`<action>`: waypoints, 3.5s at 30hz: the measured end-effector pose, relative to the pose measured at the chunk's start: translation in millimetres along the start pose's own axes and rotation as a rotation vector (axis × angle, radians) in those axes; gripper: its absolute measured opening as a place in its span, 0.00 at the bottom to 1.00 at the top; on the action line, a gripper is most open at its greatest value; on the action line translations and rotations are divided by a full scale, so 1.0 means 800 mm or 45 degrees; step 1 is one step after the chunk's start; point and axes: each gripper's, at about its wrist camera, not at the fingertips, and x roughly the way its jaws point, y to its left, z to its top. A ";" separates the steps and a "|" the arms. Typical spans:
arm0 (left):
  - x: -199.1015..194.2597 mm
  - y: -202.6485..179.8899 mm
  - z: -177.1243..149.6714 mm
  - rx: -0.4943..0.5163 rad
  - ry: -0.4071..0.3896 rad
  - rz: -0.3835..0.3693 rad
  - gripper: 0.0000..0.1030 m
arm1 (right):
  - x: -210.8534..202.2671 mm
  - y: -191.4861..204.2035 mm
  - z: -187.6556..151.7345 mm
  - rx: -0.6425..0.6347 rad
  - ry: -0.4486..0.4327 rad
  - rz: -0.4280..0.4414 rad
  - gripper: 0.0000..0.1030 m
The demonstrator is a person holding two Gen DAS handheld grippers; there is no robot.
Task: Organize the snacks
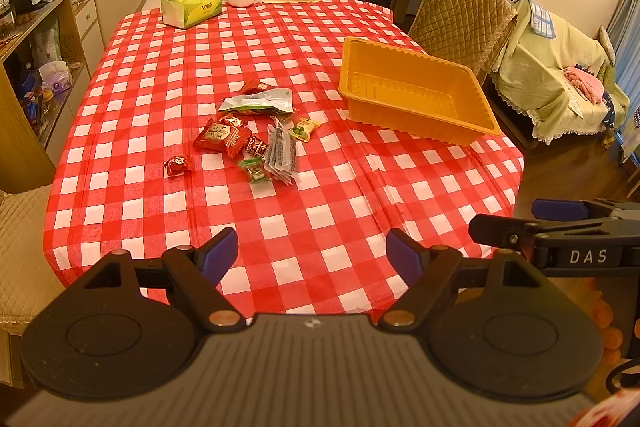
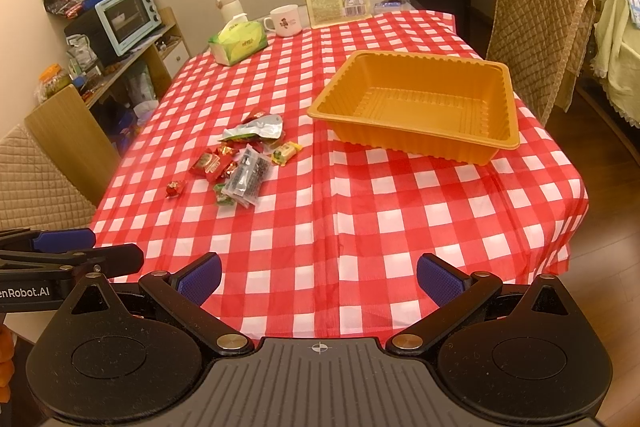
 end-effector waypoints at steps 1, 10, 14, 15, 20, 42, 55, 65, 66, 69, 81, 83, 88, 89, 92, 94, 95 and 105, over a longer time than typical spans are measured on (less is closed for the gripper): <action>0.000 0.000 0.000 0.000 0.000 0.000 0.77 | 0.001 0.000 0.000 0.000 -0.001 0.000 1.00; 0.000 0.000 0.000 0.000 0.002 -0.001 0.77 | 0.003 -0.001 0.003 0.003 0.003 -0.002 1.00; 0.000 0.000 0.000 0.000 0.003 0.000 0.77 | 0.005 0.000 0.003 0.004 0.005 -0.003 1.00; 0.000 0.000 0.000 -0.001 0.004 0.000 0.77 | 0.005 0.000 0.003 0.004 0.005 -0.002 1.00; 0.002 0.002 -0.001 -0.004 0.006 0.001 0.77 | 0.010 0.000 0.007 0.004 0.008 -0.002 1.00; 0.069 0.089 0.032 -0.047 0.039 0.039 0.78 | 0.085 0.007 0.045 0.035 0.042 0.019 1.00; 0.140 0.156 0.053 0.045 0.032 0.068 0.58 | 0.149 0.019 0.068 0.074 0.052 0.043 1.00; 0.195 0.188 0.067 0.196 0.109 0.032 0.42 | 0.186 0.029 0.076 0.127 0.096 0.002 1.00; 0.199 0.190 0.068 0.216 0.117 0.029 0.41 | 0.189 0.031 0.077 0.133 0.101 -0.001 1.00; 0.209 0.197 0.071 0.262 0.139 0.015 0.39 | 0.196 0.036 0.079 0.142 0.111 -0.011 1.00; 0.239 0.212 0.083 0.360 0.218 -0.125 0.25 | 0.225 0.058 0.089 0.158 0.135 -0.046 1.00; 0.241 0.212 0.084 0.370 0.218 -0.143 0.22 | 0.231 0.062 0.090 0.151 0.138 -0.046 1.00; 0.243 0.218 0.089 0.345 0.228 -0.187 0.15 | 0.246 0.076 0.094 0.111 0.139 -0.025 0.96; 0.242 0.220 0.089 0.336 0.227 -0.192 0.15 | 0.250 0.078 0.095 0.101 0.142 -0.009 0.91; 0.237 0.225 0.092 0.314 0.222 -0.202 0.15 | 0.266 0.085 0.096 0.093 0.161 0.016 0.77; 0.233 0.229 0.094 0.302 0.213 -0.203 0.15 | 0.276 0.088 0.098 0.084 0.164 0.033 0.67; 0.231 0.232 0.095 0.295 0.209 -0.203 0.15 | 0.280 0.089 0.098 0.083 0.169 0.037 0.66; 0.210 0.256 0.101 0.215 0.180 -0.169 0.15 | 0.307 0.086 0.101 0.119 0.193 0.043 0.46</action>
